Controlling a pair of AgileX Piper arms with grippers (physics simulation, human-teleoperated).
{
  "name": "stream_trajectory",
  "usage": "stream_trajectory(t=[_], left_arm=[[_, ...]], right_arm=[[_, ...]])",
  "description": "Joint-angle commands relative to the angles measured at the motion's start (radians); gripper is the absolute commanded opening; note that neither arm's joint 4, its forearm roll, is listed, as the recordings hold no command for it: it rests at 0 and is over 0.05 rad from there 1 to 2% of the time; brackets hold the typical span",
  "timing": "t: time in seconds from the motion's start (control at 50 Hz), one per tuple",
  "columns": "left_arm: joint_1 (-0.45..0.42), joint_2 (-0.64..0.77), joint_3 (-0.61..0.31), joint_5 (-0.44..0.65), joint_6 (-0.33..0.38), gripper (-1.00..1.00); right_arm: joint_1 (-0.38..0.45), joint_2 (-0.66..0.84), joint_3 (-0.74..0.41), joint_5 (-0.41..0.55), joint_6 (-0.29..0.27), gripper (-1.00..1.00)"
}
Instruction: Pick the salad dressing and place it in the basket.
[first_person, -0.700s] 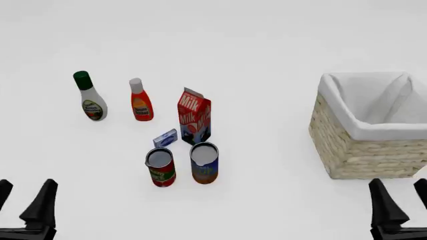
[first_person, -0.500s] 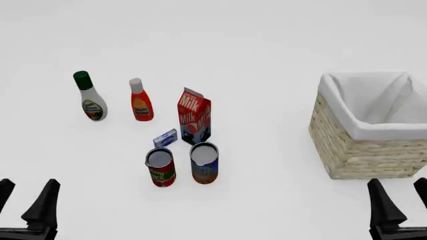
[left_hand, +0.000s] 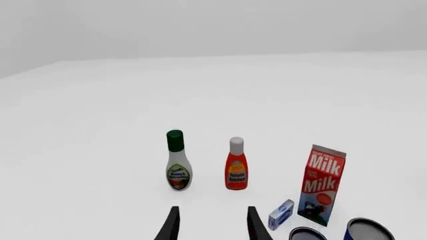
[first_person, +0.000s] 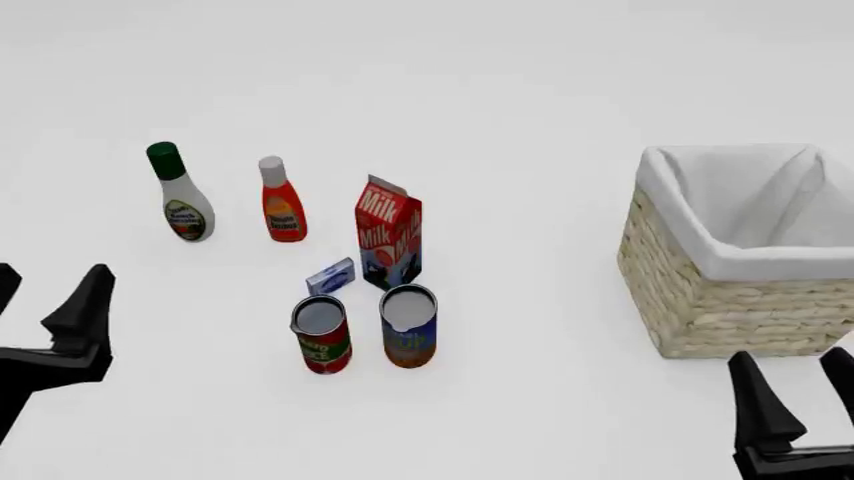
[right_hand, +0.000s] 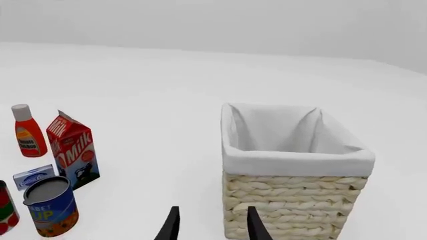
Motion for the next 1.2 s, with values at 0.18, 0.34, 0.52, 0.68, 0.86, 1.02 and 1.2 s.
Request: stream_trajectory(t=[0.18, 0.34, 0.52, 0.68, 0.86, 1.02, 1.2], left_arm=[[0.010, 0.468, -0.314, -0.127, -0.002, 1.00], [0.037, 0.586, -0.433, -0.141, 0.024, 1.00], [0.031, 0.754, -0.595, -0.112, -0.008, 1.00], [0.045, 0.874, -0.758, -0.036, -0.039, 1.00], [0.060, 0.983, -0.931, 0.063, -0.035, 1.00], [0.089, 1.055, -1.025, 0.115, -0.011, 1.00], [0.139, 1.134, -1.127, 0.167, -0.026, 1.00]], right_arm=[[0.018, 0.100, 0.000, -0.100, 0.002, 1.00], [0.025, 0.154, 0.000, -0.147, -0.003, 1.00], [0.029, 0.172, 0.000, -0.167, -0.007, 1.00], [0.025, 0.158, 0.000, -0.154, -0.005, 1.00], [0.023, 0.148, 0.000, -0.137, -0.002, 1.00], [0.029, 0.146, 0.000, -0.132, 0.000, 1.00], [0.028, 0.166, 0.000, -0.144, 0.001, 1.00]])
